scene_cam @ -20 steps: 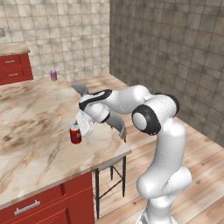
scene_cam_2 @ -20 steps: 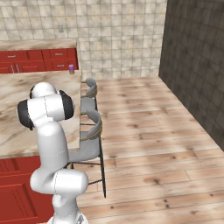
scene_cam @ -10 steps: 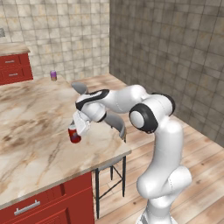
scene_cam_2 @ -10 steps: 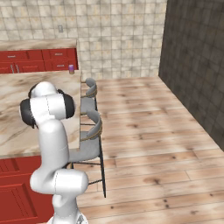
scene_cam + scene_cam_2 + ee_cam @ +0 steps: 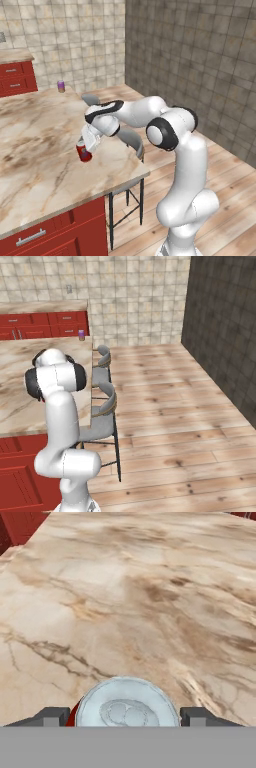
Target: Four empty soda cans are scattered around the kitchen. Gather all the cans and cluster them next to the stove for recycling.
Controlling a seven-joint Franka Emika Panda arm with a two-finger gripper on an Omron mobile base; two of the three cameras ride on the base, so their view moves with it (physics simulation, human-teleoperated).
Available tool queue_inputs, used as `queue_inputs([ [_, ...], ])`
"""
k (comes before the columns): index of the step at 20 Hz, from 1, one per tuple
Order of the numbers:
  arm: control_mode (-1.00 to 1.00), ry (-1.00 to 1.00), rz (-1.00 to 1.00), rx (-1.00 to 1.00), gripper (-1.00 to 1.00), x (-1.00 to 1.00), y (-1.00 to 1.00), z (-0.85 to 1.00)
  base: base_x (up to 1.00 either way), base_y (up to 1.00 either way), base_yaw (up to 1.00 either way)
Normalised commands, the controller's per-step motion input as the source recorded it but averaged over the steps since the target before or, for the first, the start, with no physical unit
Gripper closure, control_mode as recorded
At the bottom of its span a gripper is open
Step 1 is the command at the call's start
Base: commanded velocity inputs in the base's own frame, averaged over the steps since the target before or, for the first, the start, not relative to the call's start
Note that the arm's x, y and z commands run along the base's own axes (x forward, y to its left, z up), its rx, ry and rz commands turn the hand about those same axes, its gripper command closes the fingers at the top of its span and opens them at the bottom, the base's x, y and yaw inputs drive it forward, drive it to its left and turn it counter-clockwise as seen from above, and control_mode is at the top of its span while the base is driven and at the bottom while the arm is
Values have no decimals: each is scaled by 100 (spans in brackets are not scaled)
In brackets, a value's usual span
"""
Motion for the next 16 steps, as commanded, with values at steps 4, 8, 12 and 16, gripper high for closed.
queue_inputs([
  [4,-100,-2,0,0,100,-2,0,9,0,0,0],
  [8,-100,-17,0,0,100,-18,-18,55,0,0,0],
  [12,-100,-21,0,0,100,-32,-38,77,0,0,0],
  [16,-100,-23,0,4,100,-42,-47,63,0,0,0],
])
